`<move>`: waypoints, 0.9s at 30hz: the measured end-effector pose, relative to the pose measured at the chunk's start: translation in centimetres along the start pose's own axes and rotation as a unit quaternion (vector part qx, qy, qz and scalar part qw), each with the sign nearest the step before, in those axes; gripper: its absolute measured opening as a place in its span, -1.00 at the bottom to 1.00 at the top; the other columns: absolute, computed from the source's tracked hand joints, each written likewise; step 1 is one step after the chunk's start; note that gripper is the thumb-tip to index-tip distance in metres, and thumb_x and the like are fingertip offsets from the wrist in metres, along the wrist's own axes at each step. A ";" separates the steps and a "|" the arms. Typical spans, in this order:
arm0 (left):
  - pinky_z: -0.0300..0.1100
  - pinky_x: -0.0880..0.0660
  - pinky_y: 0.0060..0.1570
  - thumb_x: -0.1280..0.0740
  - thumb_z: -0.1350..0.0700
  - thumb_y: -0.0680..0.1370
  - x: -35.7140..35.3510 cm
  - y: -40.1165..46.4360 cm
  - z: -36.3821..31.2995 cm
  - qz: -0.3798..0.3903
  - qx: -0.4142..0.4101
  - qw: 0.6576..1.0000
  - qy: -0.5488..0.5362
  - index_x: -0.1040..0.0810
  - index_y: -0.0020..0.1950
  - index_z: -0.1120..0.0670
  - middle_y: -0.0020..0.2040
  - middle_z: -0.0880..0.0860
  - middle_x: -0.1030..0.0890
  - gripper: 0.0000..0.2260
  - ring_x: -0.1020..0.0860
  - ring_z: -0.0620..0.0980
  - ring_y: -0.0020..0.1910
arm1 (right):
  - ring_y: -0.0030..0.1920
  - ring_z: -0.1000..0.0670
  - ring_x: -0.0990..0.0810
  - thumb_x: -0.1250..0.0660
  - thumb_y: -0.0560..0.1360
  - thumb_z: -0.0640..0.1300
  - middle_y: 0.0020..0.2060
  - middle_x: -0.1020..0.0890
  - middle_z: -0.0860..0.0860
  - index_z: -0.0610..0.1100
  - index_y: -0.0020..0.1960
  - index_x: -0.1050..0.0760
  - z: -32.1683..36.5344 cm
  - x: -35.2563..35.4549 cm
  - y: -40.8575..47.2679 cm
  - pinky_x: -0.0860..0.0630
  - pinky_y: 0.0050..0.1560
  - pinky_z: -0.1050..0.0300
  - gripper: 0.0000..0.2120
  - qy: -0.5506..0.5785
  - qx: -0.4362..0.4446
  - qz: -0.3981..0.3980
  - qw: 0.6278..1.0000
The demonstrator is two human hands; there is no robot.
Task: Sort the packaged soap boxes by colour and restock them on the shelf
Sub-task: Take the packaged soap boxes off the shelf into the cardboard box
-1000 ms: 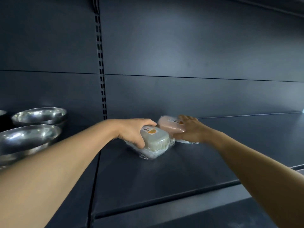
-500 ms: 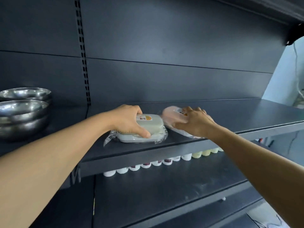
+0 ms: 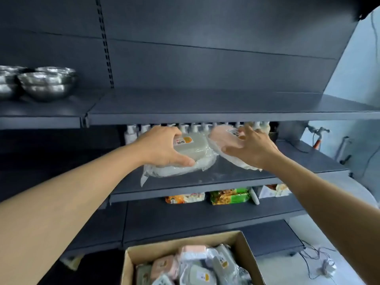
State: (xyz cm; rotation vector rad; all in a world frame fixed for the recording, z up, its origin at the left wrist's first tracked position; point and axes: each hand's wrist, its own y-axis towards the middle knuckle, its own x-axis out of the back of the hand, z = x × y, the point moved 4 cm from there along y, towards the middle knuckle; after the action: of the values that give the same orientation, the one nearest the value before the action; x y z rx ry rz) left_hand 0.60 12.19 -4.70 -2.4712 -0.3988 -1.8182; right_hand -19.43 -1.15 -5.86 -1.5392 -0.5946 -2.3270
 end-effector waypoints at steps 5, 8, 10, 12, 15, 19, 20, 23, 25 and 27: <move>-0.13 -0.44 0.08 -0.41 -0.40 0.24 -9.3 -4.7 -1.1 0.091 0.044 0.995 -0.010 -0.37 0.35 -0.02 0.20 -0.09 -0.48 -0.20 -0.43 -0.08 0.11 | 0.31 -0.16 -0.33 -0.35 0.33 0.35 0.28 -0.42 -0.10 0.03 0.40 -0.26 -5.3 -6.3 -6.2 -0.38 0.22 -0.06 -0.24 -0.009 -0.013 0.107 0.994; -0.09 -0.46 0.11 -0.38 -0.43 0.24 -14.2 -7.1 0.2 0.130 0.085 0.988 0.006 -0.36 0.36 -0.01 0.25 -0.06 -0.47 -0.18 -0.45 -0.04 0.17 | 0.29 -0.18 -0.36 -0.36 0.32 0.34 0.28 -0.41 -0.12 0.01 0.39 -0.25 -7.3 -10.4 -8.9 -0.39 0.22 -0.05 -0.24 -0.007 -0.027 0.151 0.988; -0.05 -0.48 0.06 -0.37 -0.42 0.25 -17.6 -8.7 1.3 0.163 0.111 0.980 0.011 -0.40 0.28 -0.01 0.20 -0.05 -0.49 -0.25 -0.46 -0.03 0.12 | 0.28 -0.19 -0.36 -0.38 0.31 0.33 0.28 -0.40 -0.14 0.00 0.39 -0.24 -8.4 -13.5 -10.6 -0.38 0.23 -0.05 -0.23 -0.016 -0.035 0.184 0.982; -0.04 -0.48 0.06 -0.38 -0.38 0.28 -21.0 -10.6 2.6 0.194 0.141 0.971 0.010 -0.38 0.28 0.00 0.19 -0.03 -0.48 -0.29 -0.45 -0.01 0.13 | 0.29 -0.18 -0.35 -0.41 0.29 0.29 0.27 -0.39 -0.13 0.01 0.39 -0.24 -9.2 -16.6 -12.4 -0.37 0.25 -0.05 -0.21 -0.022 -0.041 0.222 0.974; -0.06 -0.45 0.13 -0.41 -0.30 0.29 -25.8 -12.8 4.7 0.220 0.177 0.959 -0.001 -0.31 0.37 -0.01 0.28 -0.03 -0.42 -0.25 -0.40 0.01 0.25 | 0.28 -0.17 -0.34 -0.44 0.26 0.25 0.27 -0.38 -0.11 0.01 0.38 -0.25 -10.3 -21.1 -14.5 -0.37 0.24 -0.04 -0.21 -0.035 -0.058 0.269 0.961; -0.09 -0.41 0.13 -0.44 -0.17 0.30 -31.5 -14.8 7.2 0.248 0.213 0.945 -0.013 -0.30 0.36 -0.01 0.29 -0.02 -0.39 -0.30 -0.36 0.02 0.28 | 0.25 -0.14 -0.33 -0.44 0.29 0.16 0.24 -0.36 -0.10 0.00 0.38 -0.21 -12.0 -26.1 -16.9 -0.35 0.21 -0.01 -0.25 -0.046 -0.089 0.305 0.947; -0.09 -0.41 0.11 -0.45 -0.15 0.29 -32.9 -15.3 7.9 0.260 0.218 0.940 -0.015 -0.29 0.35 -0.01 0.27 0.00 -0.40 -0.31 -0.36 0.03 0.27 | 0.25 -0.13 -0.33 -0.43 0.30 0.13 0.22 -0.37 -0.10 0.01 0.40 -0.19 -12.4 -27.3 -17.3 -0.35 0.21 0.00 -0.24 -0.047 -0.097 0.315 0.943; -0.10 -0.44 0.09 -0.47 -0.10 0.27 -36.8 -16.4 9.9 0.286 0.227 0.931 -0.024 -0.26 0.38 -0.01 0.26 0.02 -0.41 -0.25 -0.38 0.05 0.24 | 0.25 -0.14 -0.33 -0.43 0.31 0.13 0.21 -0.36 -0.11 0.06 0.41 -0.16 -13.3 -30.7 -18.2 -0.36 0.24 -0.03 -0.23 -0.047 -0.123 0.339 0.932; -0.12 -0.44 0.06 -0.48 -0.09 0.26 -39.2 -17.1 11.0 0.296 0.230 0.927 -0.027 -0.24 0.41 -0.01 0.30 0.00 -0.40 -0.22 -0.39 0.04 0.25 | 0.26 -0.16 -0.32 -0.43 0.29 0.15 0.21 -0.36 -0.12 0.08 0.38 -0.18 -13.7 -32.9 -18.5 -0.37 0.23 -0.06 -0.26 -0.041 -0.133 0.345 0.928; -0.12 -0.44 0.05 -0.50 -0.09 0.25 -41.3 -17.5 11.7 0.307 0.233 0.922 -0.026 -0.28 0.37 0.00 0.32 -0.03 -0.40 -0.24 -0.39 0.01 0.26 | 0.24 -0.16 -0.32 -0.43 0.30 0.10 0.19 -0.37 -0.12 0.05 0.33 -0.22 -14.0 -35.1 -18.7 -0.35 0.16 -0.03 -0.32 -0.033 -0.135 0.353 0.925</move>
State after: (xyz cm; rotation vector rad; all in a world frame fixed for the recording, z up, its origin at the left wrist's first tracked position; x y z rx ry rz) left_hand -4.04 23.92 -49.28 -2.0010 -0.0289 -1.2326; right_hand -25.47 8.75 -46.41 -1.5968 0.2660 -1.8379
